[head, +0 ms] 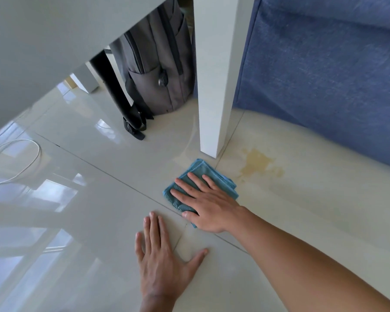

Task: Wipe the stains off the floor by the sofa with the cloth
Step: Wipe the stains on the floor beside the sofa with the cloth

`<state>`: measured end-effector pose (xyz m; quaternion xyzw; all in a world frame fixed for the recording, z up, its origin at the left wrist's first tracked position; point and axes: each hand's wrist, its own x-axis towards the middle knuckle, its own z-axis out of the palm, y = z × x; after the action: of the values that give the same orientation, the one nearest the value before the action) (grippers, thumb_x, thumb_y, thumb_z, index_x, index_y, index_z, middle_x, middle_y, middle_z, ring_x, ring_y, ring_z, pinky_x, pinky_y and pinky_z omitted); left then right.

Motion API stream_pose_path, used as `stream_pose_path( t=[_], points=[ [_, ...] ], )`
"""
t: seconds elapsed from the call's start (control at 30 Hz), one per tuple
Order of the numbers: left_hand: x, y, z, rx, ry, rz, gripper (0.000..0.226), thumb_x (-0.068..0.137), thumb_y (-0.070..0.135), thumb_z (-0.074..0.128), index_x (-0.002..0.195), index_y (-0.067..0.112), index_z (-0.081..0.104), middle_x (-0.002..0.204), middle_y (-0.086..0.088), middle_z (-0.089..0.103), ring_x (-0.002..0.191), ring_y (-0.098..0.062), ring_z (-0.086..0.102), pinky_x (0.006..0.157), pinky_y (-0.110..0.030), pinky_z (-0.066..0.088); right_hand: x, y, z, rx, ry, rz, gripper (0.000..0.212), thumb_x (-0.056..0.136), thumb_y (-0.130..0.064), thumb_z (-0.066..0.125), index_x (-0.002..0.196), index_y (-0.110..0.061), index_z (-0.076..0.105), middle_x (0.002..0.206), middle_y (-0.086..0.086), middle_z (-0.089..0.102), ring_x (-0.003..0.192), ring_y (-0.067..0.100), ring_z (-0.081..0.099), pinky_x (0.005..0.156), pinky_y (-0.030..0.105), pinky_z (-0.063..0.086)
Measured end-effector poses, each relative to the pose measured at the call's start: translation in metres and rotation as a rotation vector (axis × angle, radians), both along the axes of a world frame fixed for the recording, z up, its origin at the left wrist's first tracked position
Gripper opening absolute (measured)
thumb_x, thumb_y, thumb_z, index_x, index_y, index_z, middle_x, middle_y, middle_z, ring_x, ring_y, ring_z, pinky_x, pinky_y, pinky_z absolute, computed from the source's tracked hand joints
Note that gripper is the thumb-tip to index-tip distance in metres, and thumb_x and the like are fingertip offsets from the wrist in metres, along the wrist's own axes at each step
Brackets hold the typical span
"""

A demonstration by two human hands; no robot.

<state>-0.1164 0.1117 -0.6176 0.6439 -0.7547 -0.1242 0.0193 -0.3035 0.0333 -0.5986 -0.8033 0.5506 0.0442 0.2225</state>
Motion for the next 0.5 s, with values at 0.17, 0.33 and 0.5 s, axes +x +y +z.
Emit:
stream_pose_path(
  t=[0.17, 0.33, 0.5],
  points=[
    [0.003, 0.001, -0.003, -0.006, -0.016, -0.009, 0.132, 0.067, 0.095, 0.042, 0.154, -0.002, 0.022, 0.165, -0.015, 0.018, 0.154, -0.026, 0.009, 0.122, -0.047, 0.010, 0.012, -0.008, -0.003, 0.020, 0.020, -0.017, 0.064, 0.101, -0.055, 0.022, 0.157, -0.039, -0.005, 0.165, -0.013, -0.019, 0.151, 0.018, -0.025, 0.121, 0.046, -0.015],
    [0.004, 0.001, -0.003, 0.004, -0.022, 0.000, 0.132, 0.066, 0.095, 0.042, 0.154, -0.001, 0.022, 0.165, -0.015, 0.017, 0.155, -0.026, 0.008, 0.122, -0.047, 0.010, 0.004, 0.007, 0.000, 0.028, -0.003, -0.107, 0.062, 0.102, -0.054, 0.023, 0.157, -0.041, -0.003, 0.165, -0.016, -0.017, 0.151, 0.016, -0.023, 0.122, 0.045, -0.014],
    [0.004, 0.004, -0.001, 0.002, -0.027, -0.002, 0.133, 0.067, 0.097, 0.035, 0.156, 0.000, 0.018, 0.166, -0.014, 0.015, 0.155, -0.024, 0.004, 0.123, -0.046, 0.007, -0.013, 0.044, 0.004, 0.050, -0.007, -0.259, 0.062, 0.103, -0.052, 0.023, 0.158, -0.039, -0.003, 0.165, -0.016, -0.017, 0.151, 0.015, -0.022, 0.122, 0.045, -0.013]
  ],
)
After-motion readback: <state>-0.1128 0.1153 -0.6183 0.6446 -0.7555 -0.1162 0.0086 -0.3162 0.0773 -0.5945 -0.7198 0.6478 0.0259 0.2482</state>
